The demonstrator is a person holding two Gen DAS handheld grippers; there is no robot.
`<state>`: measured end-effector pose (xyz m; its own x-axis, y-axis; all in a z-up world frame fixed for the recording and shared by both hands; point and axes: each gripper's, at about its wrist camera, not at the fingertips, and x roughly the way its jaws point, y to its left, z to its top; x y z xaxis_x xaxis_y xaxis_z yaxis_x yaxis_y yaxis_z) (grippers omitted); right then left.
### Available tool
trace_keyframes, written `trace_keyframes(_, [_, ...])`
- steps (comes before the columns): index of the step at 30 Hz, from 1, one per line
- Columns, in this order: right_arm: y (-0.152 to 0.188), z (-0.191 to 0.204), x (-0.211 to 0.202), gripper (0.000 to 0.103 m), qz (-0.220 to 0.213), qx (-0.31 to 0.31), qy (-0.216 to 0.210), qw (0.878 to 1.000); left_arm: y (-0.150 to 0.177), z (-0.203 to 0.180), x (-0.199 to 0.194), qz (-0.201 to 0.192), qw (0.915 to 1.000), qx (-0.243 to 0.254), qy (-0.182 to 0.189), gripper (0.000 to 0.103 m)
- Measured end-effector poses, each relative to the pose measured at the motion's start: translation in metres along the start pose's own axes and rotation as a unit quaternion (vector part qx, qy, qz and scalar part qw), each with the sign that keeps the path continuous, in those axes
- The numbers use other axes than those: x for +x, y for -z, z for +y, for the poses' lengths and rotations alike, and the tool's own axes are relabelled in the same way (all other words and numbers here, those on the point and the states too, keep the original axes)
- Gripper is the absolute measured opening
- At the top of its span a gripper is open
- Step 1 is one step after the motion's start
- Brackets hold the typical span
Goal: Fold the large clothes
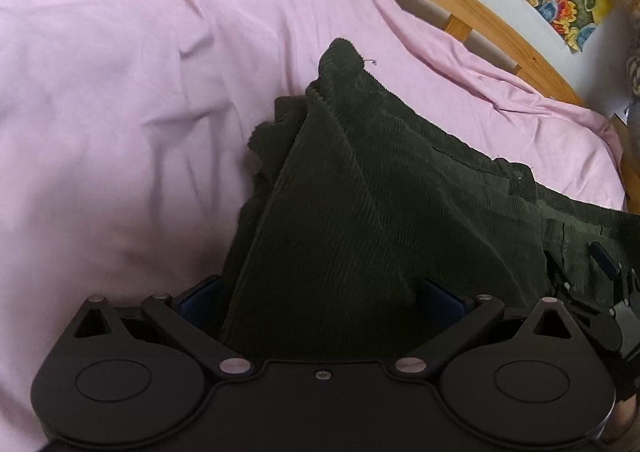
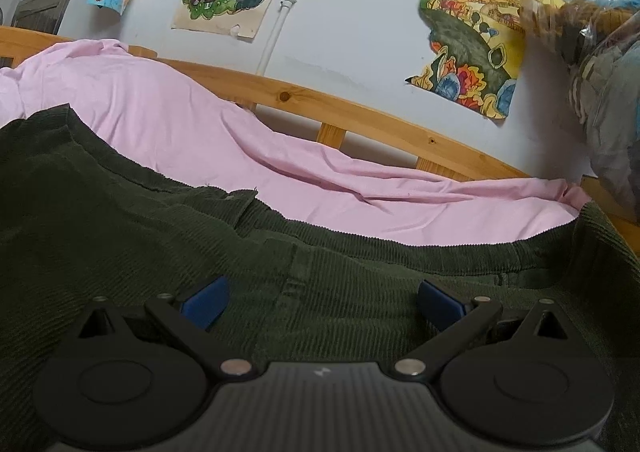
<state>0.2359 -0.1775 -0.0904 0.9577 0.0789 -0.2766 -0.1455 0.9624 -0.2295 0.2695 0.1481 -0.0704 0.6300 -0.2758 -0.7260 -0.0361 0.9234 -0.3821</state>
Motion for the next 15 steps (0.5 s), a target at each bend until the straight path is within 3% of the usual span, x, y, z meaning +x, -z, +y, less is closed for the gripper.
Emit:
trace_keyframes(4, [0.000,0.002,-0.002,0.103,-0.005,-0.005,0.005,1.000,-0.004,-0.021,-0.004,0.011,0.9996,-0.002,-0.027,0.087])
trace_keyframes(8, [0.000,0.002,-0.002,0.103,-0.005,-0.004,0.005,1.000,0.003,-0.060,-0.013,-0.011,0.9941,0.076,-0.077,0.072])
trace_keyframes(10, [0.000,0.002,-0.002,0.103,-0.005,-0.003,0.004,1.000,0.011,-0.083,-0.018,-0.025,0.9858,0.139,-0.092,0.048])
trace_keyframes(12, [0.000,0.001,-0.002,0.103,-0.004,-0.001,0.003,1.000,0.019,-0.104,-0.020,-0.038,0.9720,0.197,-0.122,0.045])
trace_keyframes(15, [0.000,0.000,-0.002,0.103,-0.003,0.005,0.000,1.000,0.020,-0.113,-0.021,-0.041,0.9701,0.203,-0.127,0.045])
